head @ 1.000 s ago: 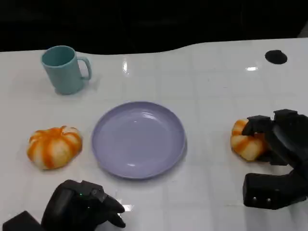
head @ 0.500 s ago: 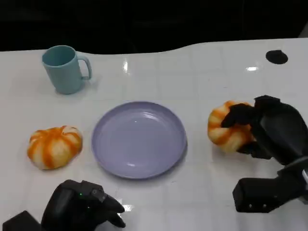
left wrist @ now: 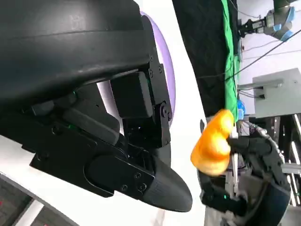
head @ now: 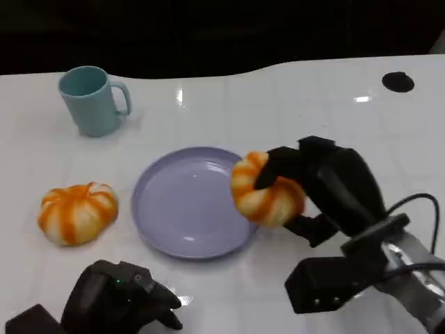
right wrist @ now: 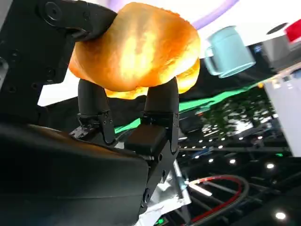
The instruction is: Grasp the bread from the table and place it into the plate.
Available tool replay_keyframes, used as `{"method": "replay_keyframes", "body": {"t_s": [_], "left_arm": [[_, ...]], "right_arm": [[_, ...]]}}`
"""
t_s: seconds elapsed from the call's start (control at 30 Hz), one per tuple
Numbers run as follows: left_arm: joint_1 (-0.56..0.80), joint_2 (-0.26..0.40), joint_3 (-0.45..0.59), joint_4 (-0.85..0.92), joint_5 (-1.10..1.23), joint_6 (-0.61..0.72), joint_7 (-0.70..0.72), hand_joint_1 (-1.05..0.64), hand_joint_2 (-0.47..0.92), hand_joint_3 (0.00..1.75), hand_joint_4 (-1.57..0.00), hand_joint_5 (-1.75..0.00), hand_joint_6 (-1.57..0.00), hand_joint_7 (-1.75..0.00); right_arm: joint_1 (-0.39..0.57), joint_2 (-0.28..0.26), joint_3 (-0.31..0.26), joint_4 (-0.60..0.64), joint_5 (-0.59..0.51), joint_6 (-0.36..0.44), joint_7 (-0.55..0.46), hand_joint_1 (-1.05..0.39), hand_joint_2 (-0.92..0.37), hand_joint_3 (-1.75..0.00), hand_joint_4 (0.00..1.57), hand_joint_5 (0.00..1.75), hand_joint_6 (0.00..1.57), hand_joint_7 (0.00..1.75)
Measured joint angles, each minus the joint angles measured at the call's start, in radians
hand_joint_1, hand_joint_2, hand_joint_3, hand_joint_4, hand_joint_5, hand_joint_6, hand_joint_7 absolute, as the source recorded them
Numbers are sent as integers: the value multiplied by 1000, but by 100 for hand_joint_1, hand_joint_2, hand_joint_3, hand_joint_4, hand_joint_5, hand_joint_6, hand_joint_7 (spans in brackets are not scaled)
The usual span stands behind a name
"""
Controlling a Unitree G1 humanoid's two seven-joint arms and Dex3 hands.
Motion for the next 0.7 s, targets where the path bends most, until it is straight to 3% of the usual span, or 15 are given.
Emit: {"method": "replay_keyframes", "body": {"t_s": [0.23,0.4,0.53,0.6,0.67,0.7], "left_arm": [[0,-4,-2,-1,0,1,0,-105,90,0,-145,-66,-157,-24],[0,-5,-7,-2,0,2,0,-105,90,0,-144,-66,-157,-23],[0,-6,-10,-5,0,2,0,-105,89,0,-144,-66,-157,-23],[0,-6,-10,-6,0,2,0,-105,89,0,-145,-66,-157,-23],[0,-6,-11,-8,0,3,3,-105,90,0,-144,-66,-157,-23],[0,-6,-11,-9,0,3,5,-105,90,0,-144,-66,-157,-23]], "right_arm": [[-75,98,40,137,-5,-15,-6,-6,-21,-141,101,175,84,163],[-136,146,57,240,-10,-16,-43,-7,-23,-139,97,175,87,150],[-162,176,77,306,-23,-4,-64,-8,-30,-126,93,156,95,109],[-170,186,78,330,-24,3,-67,-11,-42,-99,87,126,92,73],[-178,195,78,341,-22,19,-60,-16,-53,-77,71,81,79,38],[-180,197,78,342,-22,32,-44,-17,-57,-72,66,69,75,29]]}}
